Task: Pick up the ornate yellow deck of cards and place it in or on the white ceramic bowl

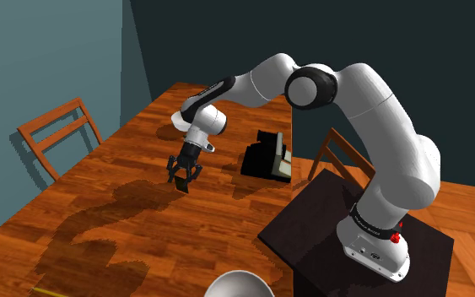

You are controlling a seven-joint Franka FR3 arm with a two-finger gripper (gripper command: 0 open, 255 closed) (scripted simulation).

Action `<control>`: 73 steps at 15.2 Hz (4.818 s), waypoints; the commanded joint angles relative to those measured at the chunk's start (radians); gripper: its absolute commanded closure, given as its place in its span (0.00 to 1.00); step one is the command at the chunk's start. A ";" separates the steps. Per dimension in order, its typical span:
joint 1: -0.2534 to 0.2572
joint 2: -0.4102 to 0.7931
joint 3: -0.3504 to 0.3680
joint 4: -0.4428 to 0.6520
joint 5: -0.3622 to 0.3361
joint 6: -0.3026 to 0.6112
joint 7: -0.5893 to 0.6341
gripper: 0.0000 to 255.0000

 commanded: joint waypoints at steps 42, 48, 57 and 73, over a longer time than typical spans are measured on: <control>0.039 -0.587 0.078 -0.564 0.140 0.058 0.054 1.00; 0.084 -0.748 0.136 -0.773 0.256 0.133 0.026 1.00; 0.189 -0.970 0.245 -1.015 0.471 0.226 0.021 1.00; 0.388 -1.127 0.445 -1.184 0.841 0.389 0.010 1.00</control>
